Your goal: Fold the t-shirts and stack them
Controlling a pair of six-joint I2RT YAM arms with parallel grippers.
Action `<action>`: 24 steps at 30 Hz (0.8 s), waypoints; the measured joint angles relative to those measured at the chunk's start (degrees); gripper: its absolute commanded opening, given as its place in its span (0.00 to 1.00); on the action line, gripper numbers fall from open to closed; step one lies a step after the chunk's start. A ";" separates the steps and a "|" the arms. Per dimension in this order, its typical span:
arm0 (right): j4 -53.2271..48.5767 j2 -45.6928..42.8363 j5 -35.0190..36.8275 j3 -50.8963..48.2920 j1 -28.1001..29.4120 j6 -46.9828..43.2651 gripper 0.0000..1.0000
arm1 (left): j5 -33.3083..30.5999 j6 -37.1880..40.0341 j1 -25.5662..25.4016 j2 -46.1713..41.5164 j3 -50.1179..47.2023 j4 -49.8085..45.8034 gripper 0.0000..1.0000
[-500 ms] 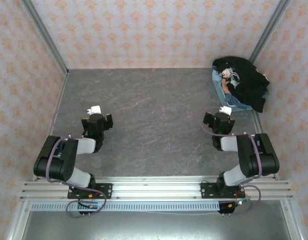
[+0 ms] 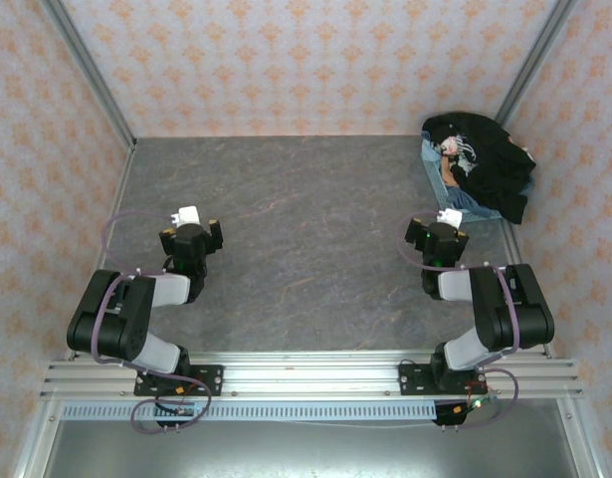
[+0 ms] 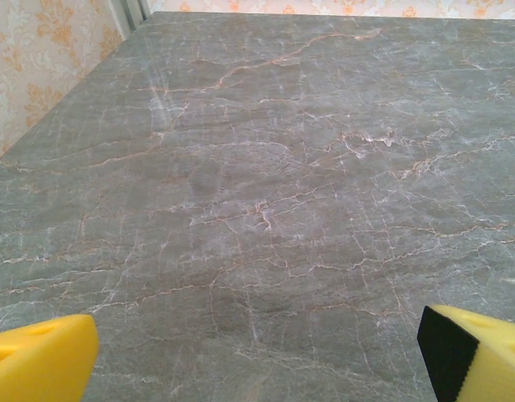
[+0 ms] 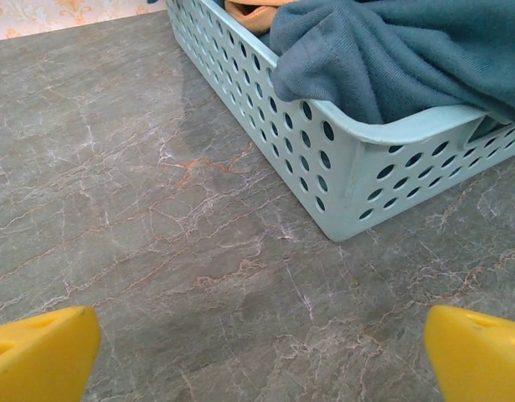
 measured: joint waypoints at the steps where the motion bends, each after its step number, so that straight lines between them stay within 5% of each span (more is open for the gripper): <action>1: 0.11 0.00 0.04 -0.02 -0.04 0.00 0.99 | -0.02 0.00 0.00 0.00 0.00 0.00 1.00; 20: 0.94 -0.20 0.98 0.00 -0.07 -0.09 0.99 | -1.03 0.15 0.37 0.09 0.09 0.42 1.00; 24: -8.26 -7.34 6.80 2.45 2.54 -0.66 0.99 | -1.49 0.96 -0.17 -3.19 3.87 -7.93 1.00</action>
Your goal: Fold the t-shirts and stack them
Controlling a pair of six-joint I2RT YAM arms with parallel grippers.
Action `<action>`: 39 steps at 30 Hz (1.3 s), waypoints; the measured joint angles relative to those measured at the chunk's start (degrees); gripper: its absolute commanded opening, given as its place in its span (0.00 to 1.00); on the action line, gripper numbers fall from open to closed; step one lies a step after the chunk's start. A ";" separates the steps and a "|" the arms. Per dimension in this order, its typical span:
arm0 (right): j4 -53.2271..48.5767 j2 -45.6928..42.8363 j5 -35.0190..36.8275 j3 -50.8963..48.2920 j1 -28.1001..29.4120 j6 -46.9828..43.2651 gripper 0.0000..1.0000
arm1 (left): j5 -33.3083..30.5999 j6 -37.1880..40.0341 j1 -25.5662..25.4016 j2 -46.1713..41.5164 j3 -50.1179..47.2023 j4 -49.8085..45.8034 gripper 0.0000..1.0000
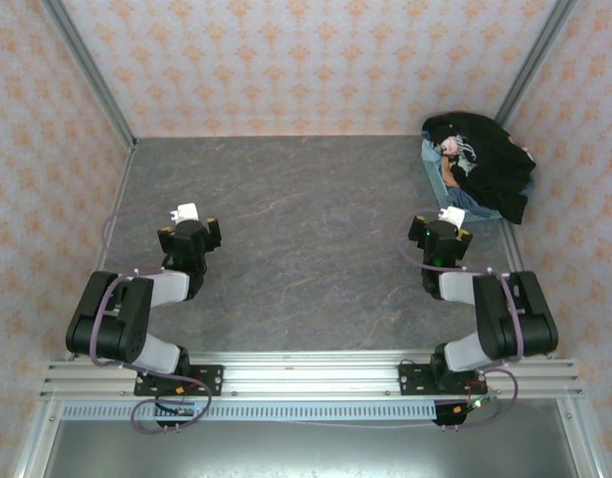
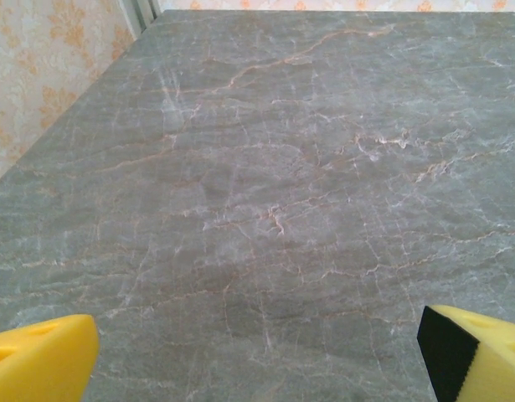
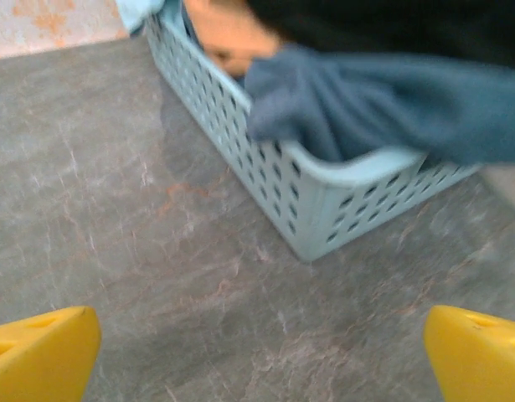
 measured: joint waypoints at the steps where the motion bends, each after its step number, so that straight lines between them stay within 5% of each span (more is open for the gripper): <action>1: -2.86 -3.28 1.25 1.68 0.90 0.09 0.99 | -0.50 0.39 -0.63 -1.92 0.92 -1.31 1.00; 5: -23.08 -12.24 3.26 20.94 1.29 8.28 0.99 | -3.72 -0.09 -4.55 -12.74 7.28 -7.02 1.00; 10: -39.54 -8.24 0.24 47.34 -4.35 20.20 0.99 | -8.02 -20.76 -2.36 -7.37 42.40 -43.10 1.00; 15: -56.06 11.04 -2.67 71.23 -11.17 24.41 0.99 | 2.47 -30.18 1.25 1.99 58.95 -58.12 1.00; 22: -75.49 38.69 -9.40 90.07 -17.05 23.26 0.99 | 18.45 -32.61 -8.26 7.32 59.56 -67.67 1.00; 25: -81.11 45.99 -11.15 96.98 -18.18 21.92 0.86 | 22.27 -32.61 -10.67 7.13 59.87 -68.39 0.99; 27: -83.19 49.05 -12.04 100.41 -18.40 21.40 0.65 | 24.26 -32.68 -11.69 6.64 59.87 -68.61 0.97; 30: -84.21 50.53 -12.85 102.29 -18.27 20.92 0.15 | 26.64 -33.22 -12.55 5.25 59.76 -68.65 0.90; 32: -82.93 49.51 -12.90 100.83 -18.16 20.94 0.00 | 27.91 -33.62 -12.79 3.52 59.34 -68.65 0.85; 39: -76.52 36.74 -12.07 92.13 -16.52 21.53 0.00 | 29.03 -33.92 -12.92 -0.74 59.12 -68.65 0.79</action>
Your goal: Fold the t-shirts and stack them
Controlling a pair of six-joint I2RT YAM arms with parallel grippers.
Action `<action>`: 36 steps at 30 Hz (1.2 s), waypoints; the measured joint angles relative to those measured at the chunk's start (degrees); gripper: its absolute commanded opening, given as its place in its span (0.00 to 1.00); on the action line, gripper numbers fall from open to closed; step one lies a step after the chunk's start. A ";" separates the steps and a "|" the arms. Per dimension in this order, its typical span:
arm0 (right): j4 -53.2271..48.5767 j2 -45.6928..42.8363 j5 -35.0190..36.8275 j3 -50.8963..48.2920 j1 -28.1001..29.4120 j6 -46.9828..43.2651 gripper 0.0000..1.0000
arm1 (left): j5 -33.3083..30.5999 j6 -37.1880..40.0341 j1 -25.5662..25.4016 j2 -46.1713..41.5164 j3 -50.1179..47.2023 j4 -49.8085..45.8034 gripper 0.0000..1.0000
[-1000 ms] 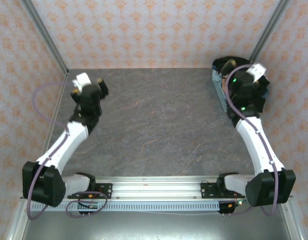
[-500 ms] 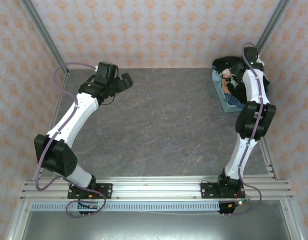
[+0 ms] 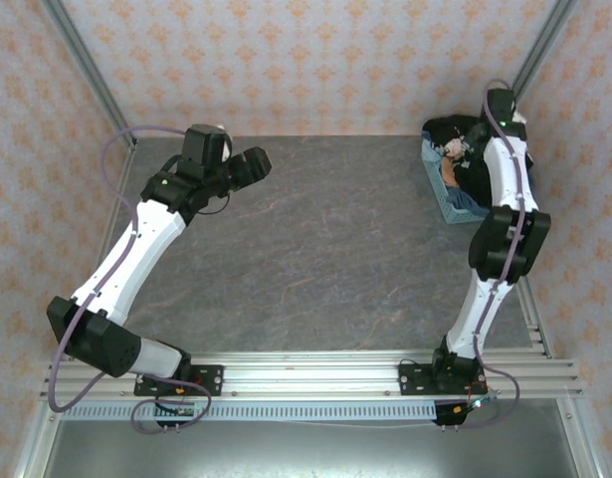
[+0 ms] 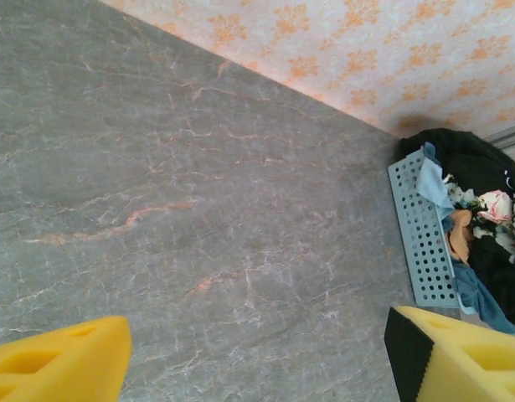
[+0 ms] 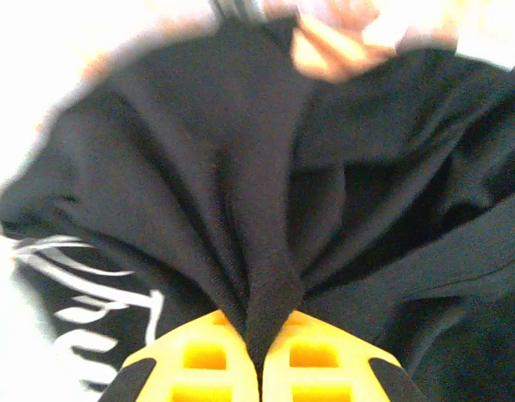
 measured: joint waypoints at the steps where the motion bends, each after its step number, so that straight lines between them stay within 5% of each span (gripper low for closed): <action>1: 1.01 -2.43 0.20 0.02 0.79 -0.22 0.00 | 0.00 0.02 0.00 -0.07 0.00 0.00 0.78; 8: 3.93 -14.51 0.28 8.17 11.72 -2.45 0.00 | -3.13 0.04 -0.11 -0.02 0.00 -1.18 0.76; 13: 4.04 -18.03 0.81 13.79 25.51 -4.09 0.00 | -10.43 0.04 -0.11 0.33 2.23 -6.12 0.81; 17: 4.79 -18.93 0.11 8.26 37.66 -3.23 0.00 | -17.31 0.02 -0.11 0.33 4.61 -9.97 0.84; 21: 5.75 -14.71 -6.38 -2.12 46.21 -0.13 0.41 | -22.25 -0.02 -0.04 0.13 5.20 -13.62 0.87; 24: 5.70 -6.05 -13.62 -4.24 50.10 1.55 0.57 | -23.41 0.04 0.20 0.13 5.03 -16.35 0.87; 30: 2.84 -0.63 -19.28 -8.48 51.60 2.86 0.66 | -16.68 1.86 -0.07 -0.44 -0.70 -17.46 0.76; 36: 2.95 -10.23 -17.53 -16.96 41.05 4.37 0.61 | -7.87 3.30 -8.26 1.79 -10.36 -17.97 0.73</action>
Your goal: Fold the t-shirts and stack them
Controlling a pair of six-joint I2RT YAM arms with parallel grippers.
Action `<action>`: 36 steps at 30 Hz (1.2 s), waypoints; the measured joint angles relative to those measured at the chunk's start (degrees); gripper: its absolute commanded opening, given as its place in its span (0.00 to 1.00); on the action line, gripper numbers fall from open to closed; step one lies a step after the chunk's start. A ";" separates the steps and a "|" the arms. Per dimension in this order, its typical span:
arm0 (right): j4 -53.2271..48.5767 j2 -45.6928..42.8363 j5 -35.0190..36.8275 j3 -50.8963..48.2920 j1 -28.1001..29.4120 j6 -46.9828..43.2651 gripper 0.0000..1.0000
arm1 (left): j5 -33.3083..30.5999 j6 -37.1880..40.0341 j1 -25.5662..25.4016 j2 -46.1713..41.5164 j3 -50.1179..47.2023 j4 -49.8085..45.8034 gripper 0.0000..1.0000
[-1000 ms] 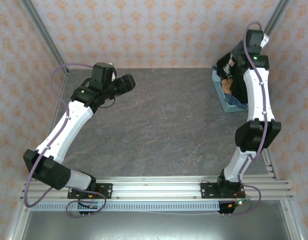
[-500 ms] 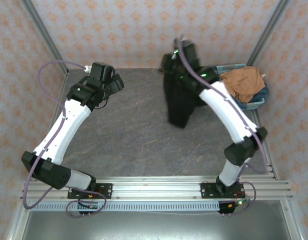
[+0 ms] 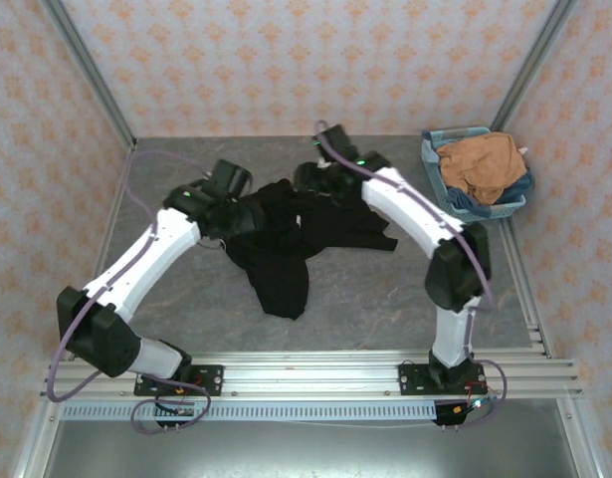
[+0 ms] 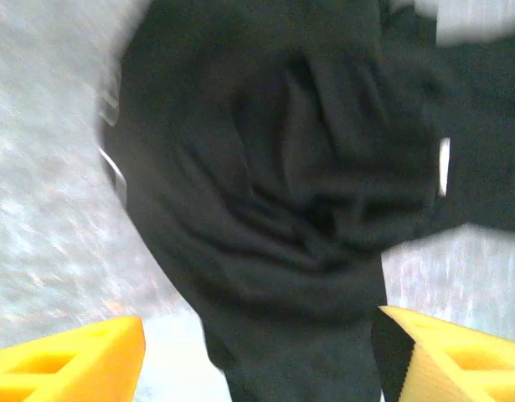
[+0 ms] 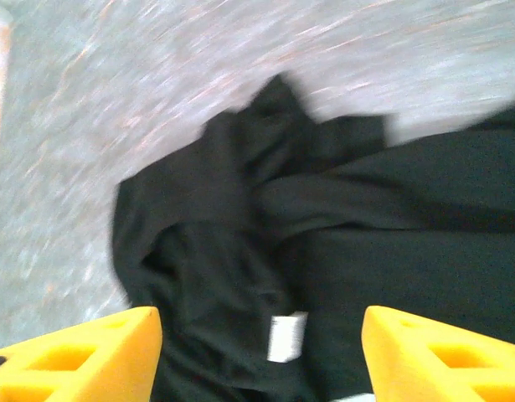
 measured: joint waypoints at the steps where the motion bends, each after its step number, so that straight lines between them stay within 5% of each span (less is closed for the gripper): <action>1: -0.15 -2.60 0.79 -2.97 -2.93 0.48 0.61 | 0.72 -0.07 -2.43 1.18 -1.42 -0.11 0.74; 5: -1.40 -8.98 3.78 -12.85 -10.93 1.99 0.60 | 1.81 -1.84 -9.01 6.29 -6.38 -0.39 0.75; 10: -2.43 -10.51 3.61 -23.96 -13.73 3.32 0.61 | 0.72 -5.14 -9.90 11.78 -7.61 -0.74 0.79; 20: -1.18 -7.37 2.67 -28.39 -14.95 5.92 0.65 | -4.22 -7.61 -9.90 20.39 13.09 -1.20 0.85; 27: -0.90 0.44 1.27 -26.16 -15.08 8.15 0.65 | -7.41 -6.32 -9.90 33.90 21.18 -5.07 0.82; 29: -0.90 2.14 1.25 -25.42 -15.08 8.61 0.63 | -8.17 -5.77 -9.90 36.13 21.77 -5.84 0.71; 32: -0.79 4.31 1.33 -24.44 -15.08 9.51 0.57 | -10.08 -4.50 -9.90 38.36 23.67 -7.50 0.42; 35: -0.92 5.31 1.79 -23.15 -15.10 10.32 0.39 | -12.87 -3.87 -9.86 38.64 25.29 -8.39 0.03; 36: -0.90 5.86 1.97 -22.62 -15.21 10.38 0.27 | -13.73 -3.72 -9.75 38.40 25.35 -8.52 0.00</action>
